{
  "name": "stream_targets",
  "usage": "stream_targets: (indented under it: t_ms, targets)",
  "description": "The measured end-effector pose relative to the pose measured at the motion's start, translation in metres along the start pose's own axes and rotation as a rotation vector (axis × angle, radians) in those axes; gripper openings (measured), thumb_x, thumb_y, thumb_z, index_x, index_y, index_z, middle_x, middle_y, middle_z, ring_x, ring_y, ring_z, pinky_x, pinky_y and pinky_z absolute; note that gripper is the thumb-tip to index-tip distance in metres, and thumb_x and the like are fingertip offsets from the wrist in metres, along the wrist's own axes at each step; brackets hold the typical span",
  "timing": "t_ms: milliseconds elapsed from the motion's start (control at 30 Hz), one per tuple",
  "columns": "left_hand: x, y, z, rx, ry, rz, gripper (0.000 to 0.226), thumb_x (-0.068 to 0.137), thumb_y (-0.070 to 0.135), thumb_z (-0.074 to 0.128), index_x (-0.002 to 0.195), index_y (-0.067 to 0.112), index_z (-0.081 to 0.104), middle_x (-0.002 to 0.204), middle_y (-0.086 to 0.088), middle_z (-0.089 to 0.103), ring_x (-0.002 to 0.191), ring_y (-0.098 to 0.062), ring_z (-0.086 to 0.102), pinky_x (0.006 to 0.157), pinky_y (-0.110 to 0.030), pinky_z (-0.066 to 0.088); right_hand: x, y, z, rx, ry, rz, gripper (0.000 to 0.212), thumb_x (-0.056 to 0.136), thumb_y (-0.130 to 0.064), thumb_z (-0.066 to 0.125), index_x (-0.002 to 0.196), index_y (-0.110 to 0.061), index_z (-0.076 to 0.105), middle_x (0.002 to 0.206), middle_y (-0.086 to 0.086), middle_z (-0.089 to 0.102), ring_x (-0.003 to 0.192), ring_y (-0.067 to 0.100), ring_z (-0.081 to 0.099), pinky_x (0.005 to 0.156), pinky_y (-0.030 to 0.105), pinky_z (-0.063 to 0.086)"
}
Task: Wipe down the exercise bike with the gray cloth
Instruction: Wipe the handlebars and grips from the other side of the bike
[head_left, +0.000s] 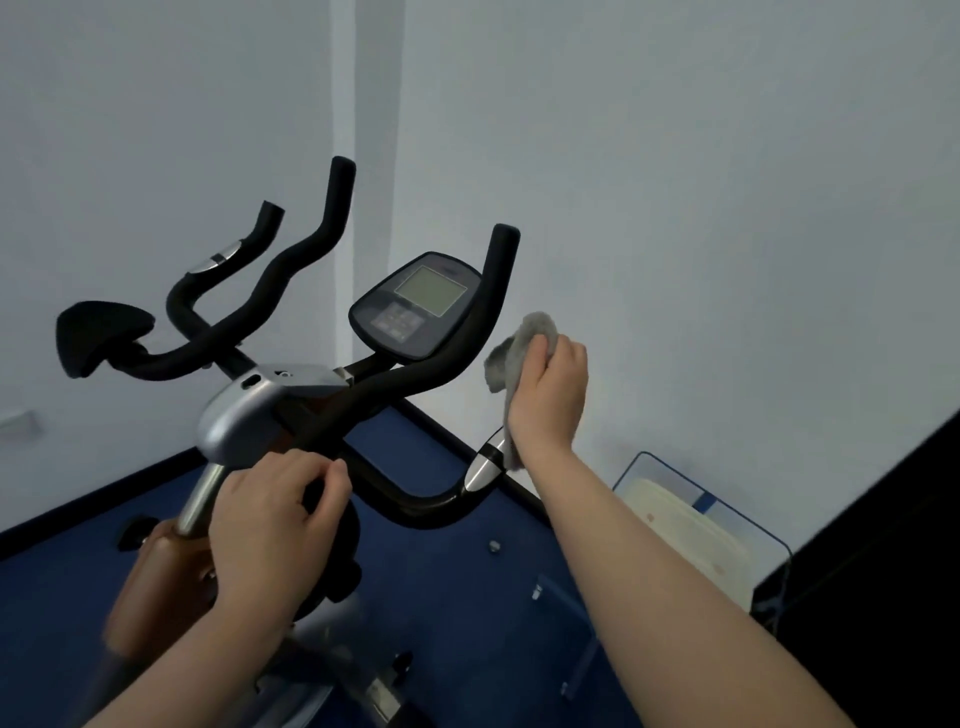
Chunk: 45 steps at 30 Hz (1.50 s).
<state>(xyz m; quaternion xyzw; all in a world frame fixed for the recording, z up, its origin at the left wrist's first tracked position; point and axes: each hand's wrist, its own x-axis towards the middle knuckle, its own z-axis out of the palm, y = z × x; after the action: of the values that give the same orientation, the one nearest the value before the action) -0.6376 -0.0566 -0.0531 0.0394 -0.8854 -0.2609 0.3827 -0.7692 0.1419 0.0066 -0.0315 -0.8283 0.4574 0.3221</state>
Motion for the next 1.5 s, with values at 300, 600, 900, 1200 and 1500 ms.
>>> stream_targets:
  t_ms: [300,600,900,1200,1500]
  targets:
    - [0.001,0.000,0.001,0.028,-0.002,-0.014,0.027,0.090,0.031,0.050,0.068,0.023,0.062,0.067,0.014,0.056,0.062,-0.009,0.046,0.068,-0.031,0.032,-0.021,-0.010,0.006,0.165,0.146,0.186,0.030,0.105,-0.033,0.028,0.104,-0.017,0.053,0.117,-0.007,0.053,0.102,0.011,0.054,0.067,0.006,0.029]
    - [0.002,0.001,-0.001,0.019,0.003,0.002,0.031,0.091,0.035,0.046,0.068,0.022,0.062,0.067,0.012,0.059,0.063,-0.008,0.048,0.068,-0.027,0.026,0.018,-0.004,-0.006,-0.195,-0.033,0.049,0.035,0.103,-0.034,0.032,0.084,-0.017,0.055,0.085,0.002,0.061,0.075,0.019,0.054,0.063,0.029,0.032]
    - [0.001,0.004,-0.005,0.018,0.018,-0.001,0.033,0.091,0.032,0.047,0.067,0.018,0.065,0.065,0.009,0.059,0.061,-0.013,0.053,0.066,-0.030,0.032,-0.017,0.030,-0.029,-0.489,-0.250,-0.883,0.038,0.097,-0.021,0.043,0.072,-0.005,0.067,0.073,0.004,0.065,0.090,0.025,0.061,0.117,0.050,0.021]
    - [-0.002,0.002,-0.004,-0.054,0.040,-0.049,0.027,0.091,0.027,0.051,0.069,0.018,0.063,0.066,0.010,0.057,0.065,-0.011,0.050,0.067,-0.036,0.043,-0.101,-0.015,-0.005,-0.782,-0.622,-0.896,0.044,0.100,-0.037,0.022,0.077,-0.017,0.054,0.061,0.002,0.060,0.052,0.022,0.048,0.064,0.035,0.033]
    - [-0.004,-0.002,-0.001,-0.013,0.050,-0.183,0.021,0.092,0.031,0.049,0.082,0.020,0.063,0.077,0.007,0.058,0.073,-0.014,0.051,0.064,-0.039,0.046,-0.078,-0.030,0.014,-0.741,-1.181,-0.741,0.031,0.103,-0.048,0.024,0.102,-0.018,0.032,0.098,0.011,0.063,0.074,0.029,0.052,0.062,0.038,0.031]
